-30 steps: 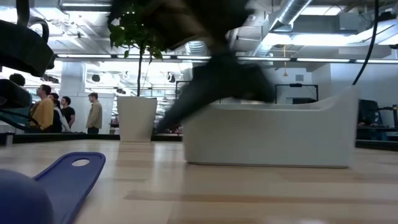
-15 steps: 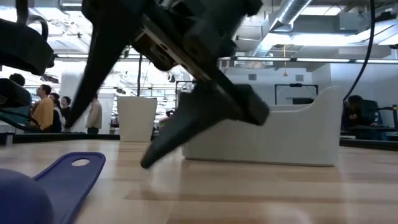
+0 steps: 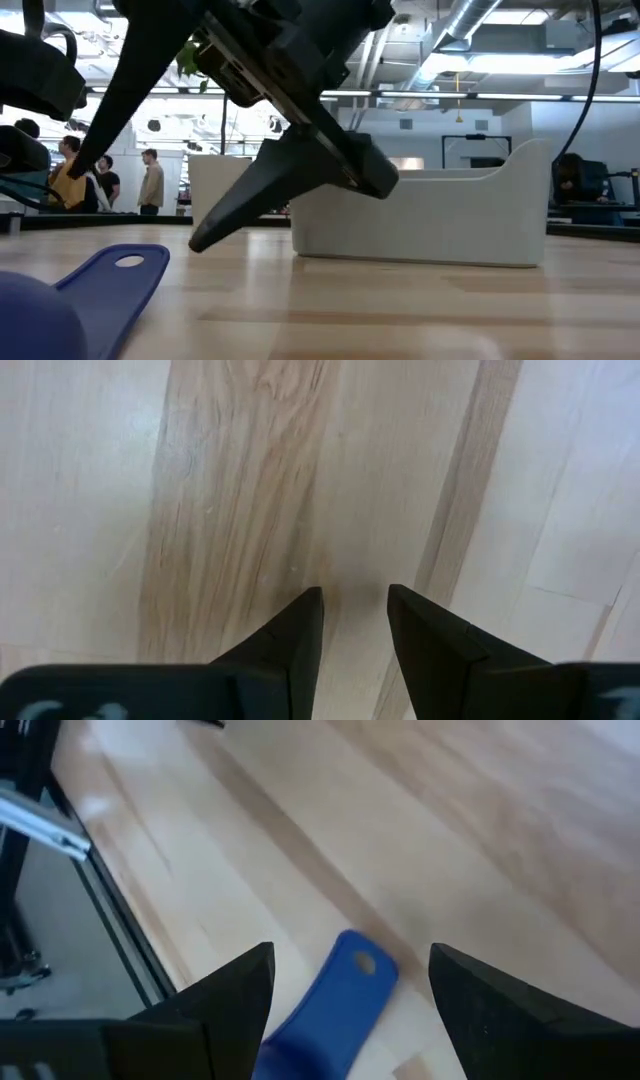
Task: Nest measuring cups in basket
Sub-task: Stack the dark blue measuring cup on top of the orange measuring cup
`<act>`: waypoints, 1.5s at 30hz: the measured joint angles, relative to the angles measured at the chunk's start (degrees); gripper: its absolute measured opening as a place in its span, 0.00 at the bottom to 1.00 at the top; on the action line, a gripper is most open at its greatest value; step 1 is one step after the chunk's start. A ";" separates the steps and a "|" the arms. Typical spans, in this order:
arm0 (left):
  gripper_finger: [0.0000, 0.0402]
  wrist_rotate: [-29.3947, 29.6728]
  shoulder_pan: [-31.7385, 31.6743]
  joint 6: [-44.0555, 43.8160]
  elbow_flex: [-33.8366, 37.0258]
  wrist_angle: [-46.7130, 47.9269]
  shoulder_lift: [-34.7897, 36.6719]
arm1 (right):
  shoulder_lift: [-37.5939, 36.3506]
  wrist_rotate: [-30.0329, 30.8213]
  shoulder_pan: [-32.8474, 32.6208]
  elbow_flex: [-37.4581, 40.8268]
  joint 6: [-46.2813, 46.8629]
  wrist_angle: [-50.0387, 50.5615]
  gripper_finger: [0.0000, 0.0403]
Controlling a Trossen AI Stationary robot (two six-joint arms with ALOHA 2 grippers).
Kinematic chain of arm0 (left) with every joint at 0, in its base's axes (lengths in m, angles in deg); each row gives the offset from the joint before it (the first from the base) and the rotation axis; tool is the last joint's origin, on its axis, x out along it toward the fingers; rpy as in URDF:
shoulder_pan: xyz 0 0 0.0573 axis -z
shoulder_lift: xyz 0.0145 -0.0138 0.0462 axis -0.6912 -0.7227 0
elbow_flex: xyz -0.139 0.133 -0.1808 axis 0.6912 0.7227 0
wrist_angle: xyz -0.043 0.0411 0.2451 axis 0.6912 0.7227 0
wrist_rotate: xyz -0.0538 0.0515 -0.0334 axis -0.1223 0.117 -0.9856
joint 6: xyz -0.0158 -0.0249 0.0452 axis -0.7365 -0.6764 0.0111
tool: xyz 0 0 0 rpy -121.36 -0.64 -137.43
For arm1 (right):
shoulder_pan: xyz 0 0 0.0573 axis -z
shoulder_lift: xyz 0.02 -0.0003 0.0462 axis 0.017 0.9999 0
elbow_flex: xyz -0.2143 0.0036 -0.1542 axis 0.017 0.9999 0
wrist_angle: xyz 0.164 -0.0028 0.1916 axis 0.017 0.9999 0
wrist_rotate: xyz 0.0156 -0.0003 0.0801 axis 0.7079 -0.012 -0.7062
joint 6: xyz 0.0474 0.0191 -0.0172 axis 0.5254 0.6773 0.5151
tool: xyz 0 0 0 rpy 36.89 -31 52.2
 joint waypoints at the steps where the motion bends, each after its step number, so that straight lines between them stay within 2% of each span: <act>1: 0.28 0.00 0.00 0.01 0.00 0.01 0.01 | 0.05 -0.19 -0.13 0.00 -0.20 0.00 0.72; 8: 0.28 0.17 -0.02 -0.01 -0.04 -0.02 0.02 | 4.24 -4.25 -0.26 -0.73 1.07 -7.09 0.72; 18: 0.28 0.20 0.11 -1.23 -0.04 -0.48 0.04 | 5.42 -4.59 0.08 -4.00 -2.33 -4.60 0.72; 21: 0.28 -0.46 0.09 4.33 0.03 -6.80 -0.06 | 5.42 -6.45 0.62 -3.98 -3.61 -4.64 0.72; 28: 0.28 -7.31 1.31 16.34 -0.04 -16.10 -0.09 | 5.44 -9.07 1.34 -3.98 -3.74 -4.73 0.72; 32: 0.29 -5.25 2.35 19.86 -0.07 -18.38 -0.09 | 5.44 -9.05 1.06 -3.96 -3.82 -4.79 0.72; 36: 0.35 -0.32 1.82 20.76 -0.04 -21.22 -0.59 | 5.50 -8.89 0.82 -3.93 -5.10 -5.37 0.72; 38: 0.39 -0.29 1.17 20.37 -0.04 -24.17 -1.55 | 5.51 -9.75 0.91 -3.93 -5.70 -5.54 0.72; 45: 0.44 -8.92 0.42 14.40 -0.70 -33.12 -9.71 | 5.51 -10.12 0.99 -3.91 -6.88 -5.89 0.72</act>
